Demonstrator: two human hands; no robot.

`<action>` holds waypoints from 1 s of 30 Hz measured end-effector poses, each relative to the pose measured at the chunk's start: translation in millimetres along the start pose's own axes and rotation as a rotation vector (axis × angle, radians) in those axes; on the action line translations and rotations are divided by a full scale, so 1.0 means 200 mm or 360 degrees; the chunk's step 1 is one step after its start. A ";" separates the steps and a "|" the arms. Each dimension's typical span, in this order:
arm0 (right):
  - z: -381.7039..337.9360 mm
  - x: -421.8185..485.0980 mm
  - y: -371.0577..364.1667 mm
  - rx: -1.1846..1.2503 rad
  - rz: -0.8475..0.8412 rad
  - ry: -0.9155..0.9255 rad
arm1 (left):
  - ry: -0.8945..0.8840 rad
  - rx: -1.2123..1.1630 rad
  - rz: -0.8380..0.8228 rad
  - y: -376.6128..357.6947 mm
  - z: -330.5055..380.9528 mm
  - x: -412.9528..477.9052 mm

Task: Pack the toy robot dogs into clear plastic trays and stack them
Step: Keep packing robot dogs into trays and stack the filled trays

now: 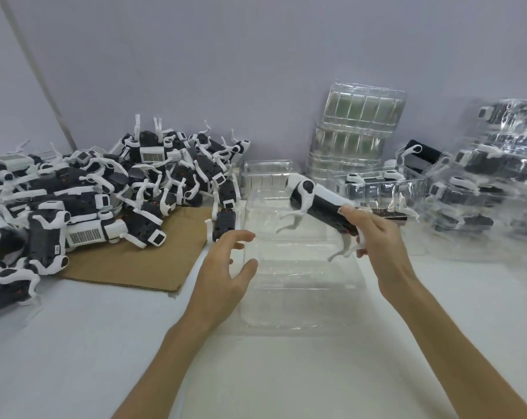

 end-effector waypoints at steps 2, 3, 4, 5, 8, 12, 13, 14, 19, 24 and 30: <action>0.01 0.00 -0.02 -0.0033 -0.0069 -0.0010 | -0.0012 -0.0003 -0.0005 0.00 0.00 0.00; 0.02 -0.01 -0.02 -0.0051 -0.0102 -0.0004 | -0.0019 -0.0007 -0.0009 0.00 0.00 0.00; 0.02 0.00 -0.03 -0.0067 -0.0124 0.0010 | -0.0025 -0.0010 -0.0014 0.00 0.00 0.00; 0.02 0.00 -0.03 -0.0071 -0.0135 0.0026 | -0.0031 -0.0014 -0.0017 0.00 0.00 0.00; 0.03 0.00 -0.03 -0.0165 -0.0088 0.0174 | -0.0033 -0.0030 -0.0018 -0.01 0.00 0.00; 0.05 -0.03 -0.06 -0.0346 -0.0081 0.0234 | -0.0038 -0.0022 -0.0011 -0.01 0.00 0.00; 0.05 -0.04 -0.06 -0.0369 -0.0077 0.0249 | -0.0045 -0.0010 -0.0011 -0.01 0.00 0.00; 0.06 -0.04 -0.07 -0.0419 -0.0074 0.0269 | -0.0053 0.0000 -0.0012 -0.01 0.00 0.00; 0.08 -0.05 -0.09 -0.0631 -0.0146 0.0211 | -0.0069 0.0010 -0.0016 -0.01 0.00 0.00; 0.07 -0.04 -0.09 -0.0725 -0.0137 0.0194 | -0.0085 -0.0001 -0.0011 -0.01 0.02 0.01; 0.07 -0.03 -0.07 -0.0781 -0.0121 0.0203 | -0.0035 -0.0027 0.0002 -0.02 0.00 0.01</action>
Point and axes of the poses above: each hand's wrist, its own x-axis towards the middle knuckle, its own y-axis out of the back of the hand, z = x × y, the point moved 4 cm from there along x, towards the middle knuckle, and after that the axes turned 2 degrees about x, right-handed, at the moved point
